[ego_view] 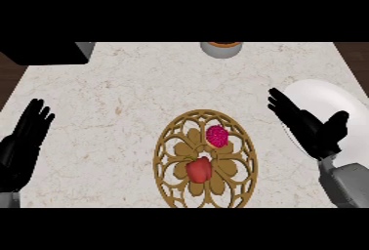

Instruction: Pick the bell pepper from the placemat and place it in the plate

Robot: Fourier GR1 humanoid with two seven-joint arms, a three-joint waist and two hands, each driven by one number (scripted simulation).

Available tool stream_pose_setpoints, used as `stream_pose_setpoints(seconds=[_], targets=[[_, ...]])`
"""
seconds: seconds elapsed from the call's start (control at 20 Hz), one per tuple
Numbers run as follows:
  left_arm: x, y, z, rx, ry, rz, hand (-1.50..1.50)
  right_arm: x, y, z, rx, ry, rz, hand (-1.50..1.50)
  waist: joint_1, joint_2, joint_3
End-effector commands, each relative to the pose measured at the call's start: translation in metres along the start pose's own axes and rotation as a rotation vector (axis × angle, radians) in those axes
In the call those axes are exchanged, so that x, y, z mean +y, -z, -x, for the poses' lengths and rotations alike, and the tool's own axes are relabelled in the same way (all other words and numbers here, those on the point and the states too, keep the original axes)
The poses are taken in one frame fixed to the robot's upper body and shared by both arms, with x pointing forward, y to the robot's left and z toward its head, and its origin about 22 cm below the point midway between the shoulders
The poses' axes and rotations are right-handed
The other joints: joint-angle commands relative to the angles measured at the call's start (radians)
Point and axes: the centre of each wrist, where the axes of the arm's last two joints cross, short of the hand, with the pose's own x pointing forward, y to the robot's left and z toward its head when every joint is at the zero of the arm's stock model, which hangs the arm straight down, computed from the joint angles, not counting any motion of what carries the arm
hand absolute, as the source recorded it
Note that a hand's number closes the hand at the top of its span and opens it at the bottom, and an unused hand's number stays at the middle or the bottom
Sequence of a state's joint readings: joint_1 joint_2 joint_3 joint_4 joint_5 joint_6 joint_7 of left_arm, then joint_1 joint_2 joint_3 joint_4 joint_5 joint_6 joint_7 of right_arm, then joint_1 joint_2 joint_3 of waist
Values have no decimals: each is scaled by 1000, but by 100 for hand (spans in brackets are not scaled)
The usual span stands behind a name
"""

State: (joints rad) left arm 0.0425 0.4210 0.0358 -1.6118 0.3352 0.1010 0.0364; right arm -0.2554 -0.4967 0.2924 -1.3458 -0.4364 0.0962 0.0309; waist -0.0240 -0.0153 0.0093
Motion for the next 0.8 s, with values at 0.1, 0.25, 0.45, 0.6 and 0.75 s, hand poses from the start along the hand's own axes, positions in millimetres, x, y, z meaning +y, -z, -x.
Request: stream_pose_setpoints(seconds=[0.1, 0.25, 0.45, 0.6, 0.75], targets=[[-30, 25, -41, -194, 124, 199, 0, 24, 35, 3, 326, 20, -142, -150, 55, 34, -10], [-49, 25, -67, -342, 207, 369, 0, 51, 49, 17, 579, 62, -260, -150, 104, 50, -10], [-74, 27, -58, -292, 169, 461, 0, 54, 68, -59, 499, -736, -398, -150, 104, 30, -15], [-81, 32, -55, -297, 182, 473, 0, 99, 87, -88, 394, -1005, -421, -150, 109, 31, -13], [-86, 38, -51, -285, 198, 432, 0, 151, 110, -111, 413, -1082, -476, -150, 74, 26, -11]])
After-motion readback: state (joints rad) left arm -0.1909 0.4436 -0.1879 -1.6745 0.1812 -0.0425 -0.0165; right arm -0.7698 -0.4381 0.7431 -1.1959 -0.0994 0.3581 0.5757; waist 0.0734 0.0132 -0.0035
